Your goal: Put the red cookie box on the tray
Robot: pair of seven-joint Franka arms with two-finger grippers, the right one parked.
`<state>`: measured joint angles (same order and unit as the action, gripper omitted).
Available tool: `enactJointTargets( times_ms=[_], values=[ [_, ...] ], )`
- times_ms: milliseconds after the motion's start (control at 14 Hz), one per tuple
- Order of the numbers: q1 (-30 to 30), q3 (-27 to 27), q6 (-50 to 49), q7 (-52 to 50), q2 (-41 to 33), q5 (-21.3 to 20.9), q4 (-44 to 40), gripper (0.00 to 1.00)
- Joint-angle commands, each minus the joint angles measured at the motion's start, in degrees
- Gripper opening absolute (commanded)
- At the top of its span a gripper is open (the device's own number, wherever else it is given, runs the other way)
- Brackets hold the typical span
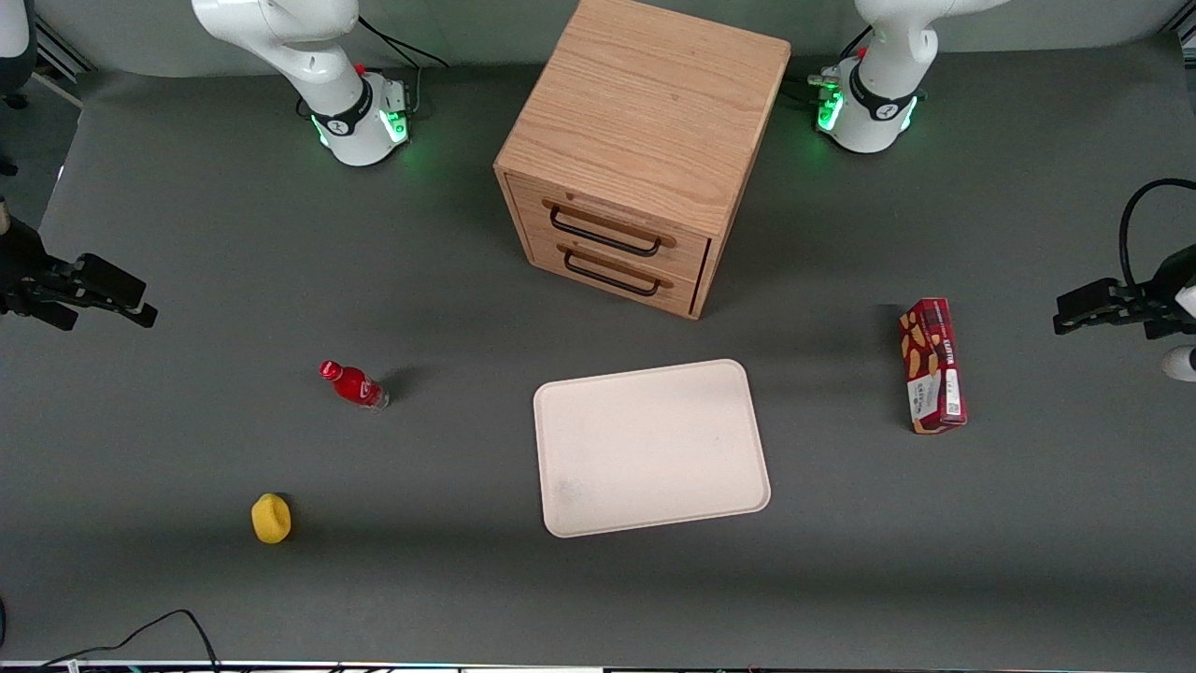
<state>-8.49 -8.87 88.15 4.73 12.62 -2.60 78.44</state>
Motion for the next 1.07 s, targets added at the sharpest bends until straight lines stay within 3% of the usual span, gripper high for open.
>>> enactJointTargets(
  times_ms=[0,1000],
  values=[
    [0.6,0.3,-1.5,-0.5,0.0,-0.1,-0.9,1.0],
    [1.0,0.3,-1.6,-0.5,1.1,-0.1,-0.5,1.0]
  ],
)
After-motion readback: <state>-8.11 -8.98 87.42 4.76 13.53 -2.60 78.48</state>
